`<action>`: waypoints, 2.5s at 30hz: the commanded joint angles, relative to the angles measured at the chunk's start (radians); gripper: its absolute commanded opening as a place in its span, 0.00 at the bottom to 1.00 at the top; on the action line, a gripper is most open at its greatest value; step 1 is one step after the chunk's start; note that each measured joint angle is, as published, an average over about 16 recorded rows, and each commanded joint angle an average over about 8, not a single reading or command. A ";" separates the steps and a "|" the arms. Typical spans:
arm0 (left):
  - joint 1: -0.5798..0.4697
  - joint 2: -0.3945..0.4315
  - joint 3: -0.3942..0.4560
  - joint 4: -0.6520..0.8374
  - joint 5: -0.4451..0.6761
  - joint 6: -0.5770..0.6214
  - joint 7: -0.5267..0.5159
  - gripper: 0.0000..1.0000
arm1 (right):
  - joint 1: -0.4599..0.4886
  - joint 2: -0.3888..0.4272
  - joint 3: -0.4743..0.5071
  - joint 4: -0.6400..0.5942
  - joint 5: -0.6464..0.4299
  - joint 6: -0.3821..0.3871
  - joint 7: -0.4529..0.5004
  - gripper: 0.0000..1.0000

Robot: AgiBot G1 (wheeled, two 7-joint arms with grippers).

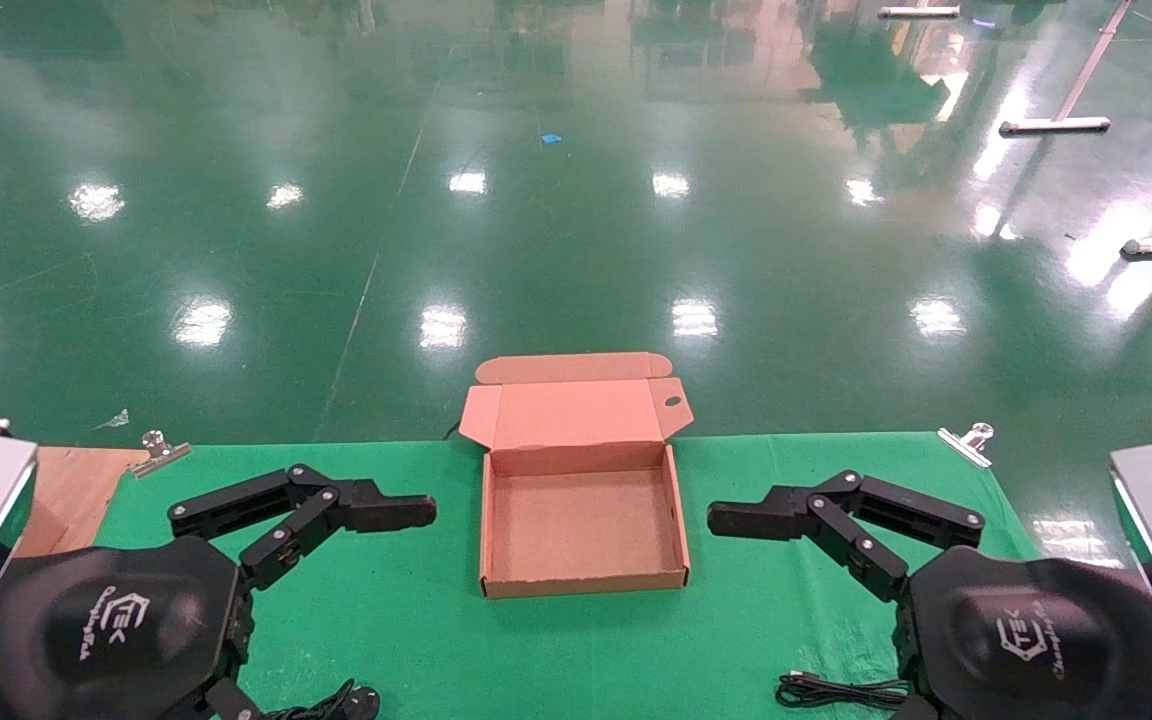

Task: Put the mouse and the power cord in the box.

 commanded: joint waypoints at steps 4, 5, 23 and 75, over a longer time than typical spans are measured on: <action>0.000 0.000 0.000 0.000 0.000 0.000 0.000 1.00 | 0.000 0.000 0.000 0.000 0.000 0.000 0.000 1.00; 0.000 0.000 0.000 0.000 0.000 0.000 0.000 1.00 | 0.000 0.000 0.000 0.000 0.000 0.000 0.000 1.00; -0.029 0.049 0.034 0.053 0.046 0.014 0.022 1.00 | 0.036 0.012 -0.038 -0.019 -0.144 0.003 -0.052 1.00; -0.476 0.471 0.519 1.218 0.986 -0.267 0.620 0.00 | 0.508 -0.590 -0.484 -1.127 -1.232 0.357 -0.828 0.00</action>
